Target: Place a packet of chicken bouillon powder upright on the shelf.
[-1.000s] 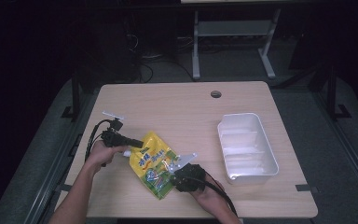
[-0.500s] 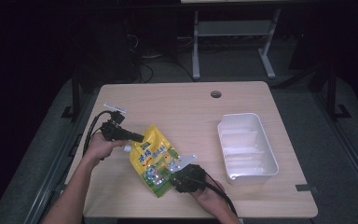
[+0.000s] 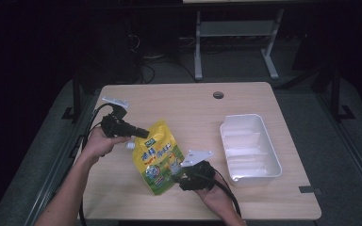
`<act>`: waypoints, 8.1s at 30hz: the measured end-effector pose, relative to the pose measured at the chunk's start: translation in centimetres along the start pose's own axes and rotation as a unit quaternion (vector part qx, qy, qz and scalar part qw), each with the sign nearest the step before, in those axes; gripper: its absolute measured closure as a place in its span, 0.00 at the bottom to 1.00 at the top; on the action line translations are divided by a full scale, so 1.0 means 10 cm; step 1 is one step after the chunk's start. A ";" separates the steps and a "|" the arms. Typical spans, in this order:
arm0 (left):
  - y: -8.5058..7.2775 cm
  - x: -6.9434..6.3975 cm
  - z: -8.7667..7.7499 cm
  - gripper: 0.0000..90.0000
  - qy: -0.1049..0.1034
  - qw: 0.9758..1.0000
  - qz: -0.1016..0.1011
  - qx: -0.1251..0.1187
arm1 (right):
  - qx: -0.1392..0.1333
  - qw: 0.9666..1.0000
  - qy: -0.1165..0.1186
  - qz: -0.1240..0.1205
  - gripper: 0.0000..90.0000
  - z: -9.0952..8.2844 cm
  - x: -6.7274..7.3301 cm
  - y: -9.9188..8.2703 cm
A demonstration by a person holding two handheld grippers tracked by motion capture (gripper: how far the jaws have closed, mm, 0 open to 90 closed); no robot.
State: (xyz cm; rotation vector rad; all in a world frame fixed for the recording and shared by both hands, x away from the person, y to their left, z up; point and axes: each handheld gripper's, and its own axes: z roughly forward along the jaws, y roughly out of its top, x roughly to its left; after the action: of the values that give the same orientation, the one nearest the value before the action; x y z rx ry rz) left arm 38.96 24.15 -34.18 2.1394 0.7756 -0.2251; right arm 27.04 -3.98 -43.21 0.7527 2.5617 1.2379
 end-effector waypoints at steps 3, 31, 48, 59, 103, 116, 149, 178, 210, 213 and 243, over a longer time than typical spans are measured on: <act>0.05 -0.08 0.00 1.00 -0.002 1.000 0.011 0.003 | -0.027 1.000 0.006 0.010 0.44 -0.13 -0.04 0.04; 0.45 -0.78 0.15 1.00 -0.018 0.985 0.160 0.057 | -0.041 0.998 0.048 0.027 0.31 -0.70 -0.52 0.44; 0.56 -1.08 0.17 1.00 -0.033 0.976 0.206 0.060 | -0.025 0.995 0.095 0.002 0.47 -0.54 -0.57 0.58; 0.59 -1.14 0.15 1.00 -0.026 0.975 0.214 0.057 | -0.046 0.989 0.137 -0.003 0.82 -0.61 -0.60 0.57; 0.22 -1.03 -0.46 0.61 0.056 0.977 0.201 -0.037 | -0.023 0.992 0.126 -0.016 1.00 -0.81 -0.71 0.66; -0.15 -0.96 -0.53 0.54 0.084 0.978 0.187 -0.045 | -0.024 0.994 0.110 -0.013 1.00 -0.99 -0.84 0.75; -0.83 -0.71 -0.46 0.40 0.122 0.980 0.149 -0.056 | -0.023 0.997 0.072 -0.008 1.00 -1.45 -1.20 1.02; -1.16 -0.67 -0.34 0.36 0.146 0.976 0.149 -0.061 | -0.023 0.999 0.007 0.031 1.00 -2.02 -1.65 0.74; -1.36 -0.56 -0.22 0.32 0.148 0.979 0.126 -0.064 | -0.010 0.998 0.005 0.069 0.99 -2.03 -1.97 0.17; -1.37 -0.56 -0.21 0.32 0.148 0.979 0.127 -0.062 | -0.008 0.997 0.007 0.070 0.99 -2.00 -2.01 0.14; -1.39 -0.54 -0.15 0.32 0.139 0.981 0.122 -0.056 | -0.012 0.999 -0.022 0.048 0.98 -1.80 -2.02 0.11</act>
State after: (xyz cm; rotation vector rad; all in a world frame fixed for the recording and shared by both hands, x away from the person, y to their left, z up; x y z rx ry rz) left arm 26.17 29.33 -40.05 2.1594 0.6554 0.2458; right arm 37.71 -26.17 -31.82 0.8963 2.4974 1.2637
